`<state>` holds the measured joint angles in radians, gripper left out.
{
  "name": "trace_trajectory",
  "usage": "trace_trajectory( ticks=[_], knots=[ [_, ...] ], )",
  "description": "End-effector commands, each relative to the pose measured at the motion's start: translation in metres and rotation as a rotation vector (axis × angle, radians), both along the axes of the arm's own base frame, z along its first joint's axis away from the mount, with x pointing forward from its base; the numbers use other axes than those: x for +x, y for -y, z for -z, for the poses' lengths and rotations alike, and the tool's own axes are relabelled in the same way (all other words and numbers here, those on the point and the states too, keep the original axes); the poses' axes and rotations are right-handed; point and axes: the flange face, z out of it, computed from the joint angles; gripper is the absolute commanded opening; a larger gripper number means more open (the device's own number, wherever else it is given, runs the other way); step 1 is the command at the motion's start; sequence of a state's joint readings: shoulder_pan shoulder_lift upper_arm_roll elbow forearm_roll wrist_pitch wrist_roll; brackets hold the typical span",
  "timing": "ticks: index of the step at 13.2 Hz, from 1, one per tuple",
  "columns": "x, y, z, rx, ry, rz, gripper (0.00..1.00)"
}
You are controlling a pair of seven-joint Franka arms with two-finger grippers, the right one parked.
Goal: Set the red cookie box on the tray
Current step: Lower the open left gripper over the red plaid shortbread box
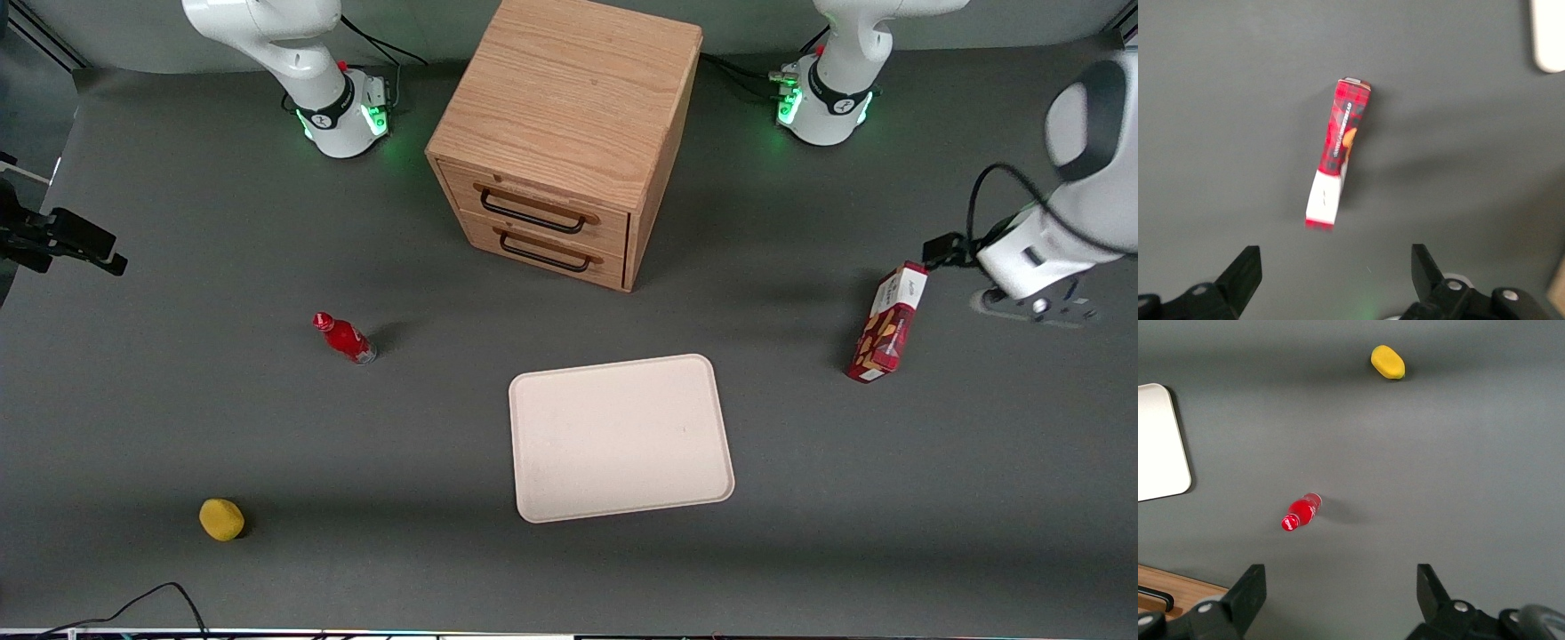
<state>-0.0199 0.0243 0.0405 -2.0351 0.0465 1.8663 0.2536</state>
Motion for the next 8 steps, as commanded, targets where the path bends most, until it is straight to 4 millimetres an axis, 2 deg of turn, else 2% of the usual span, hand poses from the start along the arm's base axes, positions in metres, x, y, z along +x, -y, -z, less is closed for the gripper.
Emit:
trace_trajectory(
  ticks=[1,5,6,7,8],
  knots=[
    [-0.021,-0.003,0.07,-0.015,0.036,0.117,1.0],
    [-0.021,-0.005,0.157,-0.017,0.112,0.159,1.0],
    [-0.028,-0.004,0.181,-0.017,0.149,0.158,0.88],
    [-0.03,-0.006,0.194,-0.024,0.169,0.11,0.01],
    [-0.028,-0.006,0.195,-0.029,0.164,0.092,0.0]
  ],
)
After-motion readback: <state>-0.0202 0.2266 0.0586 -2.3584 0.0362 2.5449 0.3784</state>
